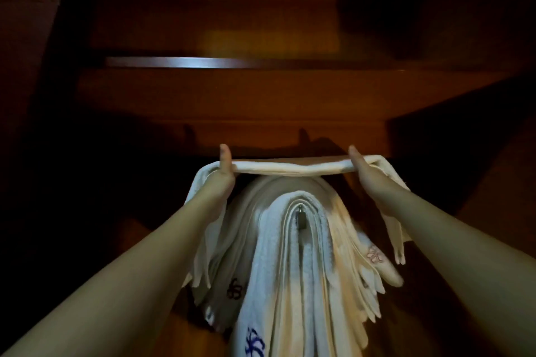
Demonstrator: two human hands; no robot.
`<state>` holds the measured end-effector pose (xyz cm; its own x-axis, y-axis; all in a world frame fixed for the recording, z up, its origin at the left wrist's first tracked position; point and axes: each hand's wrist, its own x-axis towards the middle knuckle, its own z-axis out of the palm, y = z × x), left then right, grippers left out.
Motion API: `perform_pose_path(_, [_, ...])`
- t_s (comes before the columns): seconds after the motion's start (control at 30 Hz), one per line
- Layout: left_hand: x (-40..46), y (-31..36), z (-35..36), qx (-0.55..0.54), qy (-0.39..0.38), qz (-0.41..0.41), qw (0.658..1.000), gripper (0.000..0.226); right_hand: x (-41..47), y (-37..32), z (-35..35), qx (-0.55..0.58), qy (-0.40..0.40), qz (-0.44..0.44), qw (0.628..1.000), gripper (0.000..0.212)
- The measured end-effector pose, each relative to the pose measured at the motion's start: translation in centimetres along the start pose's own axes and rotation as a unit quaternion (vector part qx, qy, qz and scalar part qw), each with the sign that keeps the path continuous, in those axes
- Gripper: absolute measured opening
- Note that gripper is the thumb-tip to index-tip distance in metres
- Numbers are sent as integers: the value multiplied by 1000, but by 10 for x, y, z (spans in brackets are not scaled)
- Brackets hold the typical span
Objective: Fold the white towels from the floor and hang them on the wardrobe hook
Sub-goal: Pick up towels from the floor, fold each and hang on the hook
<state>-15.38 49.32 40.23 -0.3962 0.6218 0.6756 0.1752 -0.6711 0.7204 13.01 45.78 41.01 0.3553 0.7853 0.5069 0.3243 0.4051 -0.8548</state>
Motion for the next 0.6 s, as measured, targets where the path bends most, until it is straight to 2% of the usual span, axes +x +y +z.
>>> perform_pose_path(0.13, [22, -19, -5, -54, -17, -21, 998, 79, 32, 12, 19, -40, 15, -7, 999, 110])
perform_pose_path(0.2, [30, -26, -10, -77, -88, -72, 991, 80, 40, 14, 29, -26, 39, -18, 999, 94])
perform_pose_path(0.27, [32, -29, -13, -97, -157, -106, 977, 70, 39, 14, 36, -1, 76, -39, 996, 81])
perform_pose_path(0.3, [33, -29, -11, -97, -155, -108, 977, 70, 37, 14, 37, 1, 88, -47, 995, 76])
perform_pose_path(0.4, [32, -22, 8, -113, -85, -119, 983, 80, 44, 20, 31, 47, 99, -69, 992, 52])
perform_pose_path(0.47, [29, -11, 24, -143, -91, -161, 972, 80, 50, 28, 23, 90, 98, -53, 990, 42])
perform_pose_path(0.53, [27, -8, 32, -157, -96, -175, 967, 66, 52, 31, 19, 100, 114, -41, 988, 34])
perform_pose_path(0.6, [28, -18, 33, -139, -78, -136, 978, 41, 52, 32, 23, 93, 140, -40, 985, 27])
